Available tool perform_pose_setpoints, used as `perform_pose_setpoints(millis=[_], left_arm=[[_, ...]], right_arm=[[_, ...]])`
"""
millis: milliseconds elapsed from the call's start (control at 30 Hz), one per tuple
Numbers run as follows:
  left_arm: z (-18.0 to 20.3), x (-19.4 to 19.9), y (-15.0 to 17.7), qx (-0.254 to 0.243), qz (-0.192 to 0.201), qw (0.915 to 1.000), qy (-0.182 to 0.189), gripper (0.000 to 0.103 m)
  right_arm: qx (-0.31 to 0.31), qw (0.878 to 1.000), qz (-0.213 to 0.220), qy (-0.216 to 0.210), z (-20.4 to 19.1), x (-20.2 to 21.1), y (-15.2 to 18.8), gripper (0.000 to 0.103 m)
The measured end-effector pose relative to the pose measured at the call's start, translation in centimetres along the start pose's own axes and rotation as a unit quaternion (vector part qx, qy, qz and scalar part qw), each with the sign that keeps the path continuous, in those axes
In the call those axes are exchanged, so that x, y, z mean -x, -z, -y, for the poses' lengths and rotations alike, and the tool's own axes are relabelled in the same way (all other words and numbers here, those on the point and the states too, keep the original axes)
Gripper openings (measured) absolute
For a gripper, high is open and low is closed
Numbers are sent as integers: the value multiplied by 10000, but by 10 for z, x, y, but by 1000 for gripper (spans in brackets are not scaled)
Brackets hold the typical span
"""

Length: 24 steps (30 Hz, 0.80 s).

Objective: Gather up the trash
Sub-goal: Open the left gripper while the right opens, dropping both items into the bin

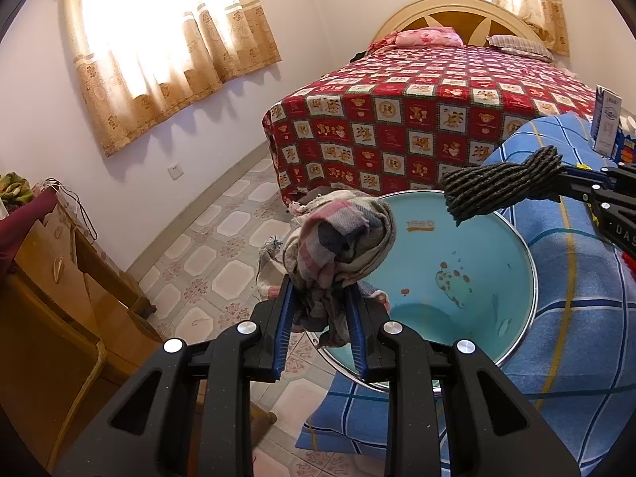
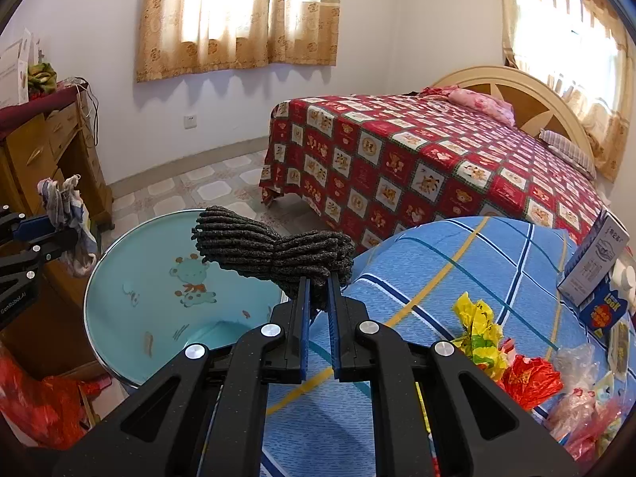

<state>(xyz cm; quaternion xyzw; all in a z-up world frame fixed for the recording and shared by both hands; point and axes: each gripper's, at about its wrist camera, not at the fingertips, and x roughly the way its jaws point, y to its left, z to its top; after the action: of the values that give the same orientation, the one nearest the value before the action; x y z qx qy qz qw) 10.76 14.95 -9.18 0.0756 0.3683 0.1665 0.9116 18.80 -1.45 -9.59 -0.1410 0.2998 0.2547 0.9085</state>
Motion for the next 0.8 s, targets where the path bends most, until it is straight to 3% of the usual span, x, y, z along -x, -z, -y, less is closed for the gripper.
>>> perform_pose_setpoints(millis=[567,633,667,733,800], left_arm=[[5,5,-1,43,69,9998,199,29],[8,6,-1,16,94,9996,258,44],[10,8,-1,39,138,9993,349,54],[13,9,0,38,180,9990,411,57],[17,9,1,11,175,9986,501,60]], right_arm=[[62,9999,-30,-130,-8,0,1,11],[64,9998,-43,-182,-11,0,1,17],[66,9997,-55,-207,-11,-1,1,26],[54,9996,-51,-260,-12,-1,3,40],[32,9997,-50,-253,-12,-1,4,45]])
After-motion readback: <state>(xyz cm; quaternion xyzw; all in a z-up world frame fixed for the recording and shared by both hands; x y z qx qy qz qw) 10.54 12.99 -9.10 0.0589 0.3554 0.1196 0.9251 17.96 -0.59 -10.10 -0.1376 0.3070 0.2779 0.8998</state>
